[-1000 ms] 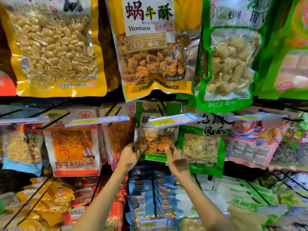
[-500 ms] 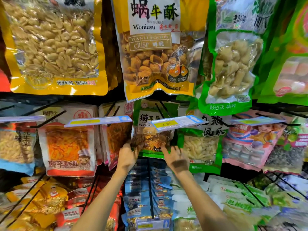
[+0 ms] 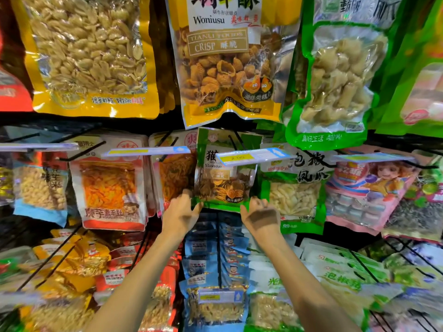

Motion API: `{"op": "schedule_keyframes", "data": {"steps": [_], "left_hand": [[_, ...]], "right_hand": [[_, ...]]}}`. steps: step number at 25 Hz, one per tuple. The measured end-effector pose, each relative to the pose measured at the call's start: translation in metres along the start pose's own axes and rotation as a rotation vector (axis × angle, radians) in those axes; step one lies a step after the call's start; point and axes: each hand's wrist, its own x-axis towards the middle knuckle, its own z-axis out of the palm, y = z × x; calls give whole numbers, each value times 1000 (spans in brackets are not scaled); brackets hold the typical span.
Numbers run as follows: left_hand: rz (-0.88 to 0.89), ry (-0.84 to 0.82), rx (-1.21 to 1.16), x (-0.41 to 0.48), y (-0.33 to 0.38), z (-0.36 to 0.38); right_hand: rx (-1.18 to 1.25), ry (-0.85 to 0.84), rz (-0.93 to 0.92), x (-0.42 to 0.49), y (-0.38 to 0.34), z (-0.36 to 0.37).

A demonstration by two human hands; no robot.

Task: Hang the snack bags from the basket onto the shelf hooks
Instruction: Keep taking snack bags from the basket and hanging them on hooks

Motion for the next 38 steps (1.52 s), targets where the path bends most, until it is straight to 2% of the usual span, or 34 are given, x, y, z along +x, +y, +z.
{"op": "schedule_keyframes", "data": {"steps": [3, 6, 9, 12, 17, 21, 29, 32, 35, 38], "left_hand": [[39, -119, 223, -20, -7, -6], [47, -164, 375, -38, 1, -15], [38, -222, 512, -55, 19, -21], [40, -219, 552, -71, 42, -22], [-5, -240, 577, -91, 89, -17], [-21, -219, 576, -99, 126, -8], [56, -25, 535, -103, 194, 8], [70, -5, 446, -93, 208, 8], [63, 1, 282, -72, 211, 9], [-28, 5, 50, -39, 210, 10]], "right_hand": [[-3, -4, -52, -13, 1, -1], [24, -28, -146, -19, 7, -1], [18, 23, -222, -25, 20, -4], [19, 96, -292, -36, 41, -9], [133, 117, -343, -49, 88, -19], [152, 97, -334, -58, 129, -26], [58, 168, -319, -61, 197, -38], [104, 206, -277, -53, 209, -41], [182, 167, -219, -36, 217, -42], [380, 124, -118, -15, 216, -48]]}}
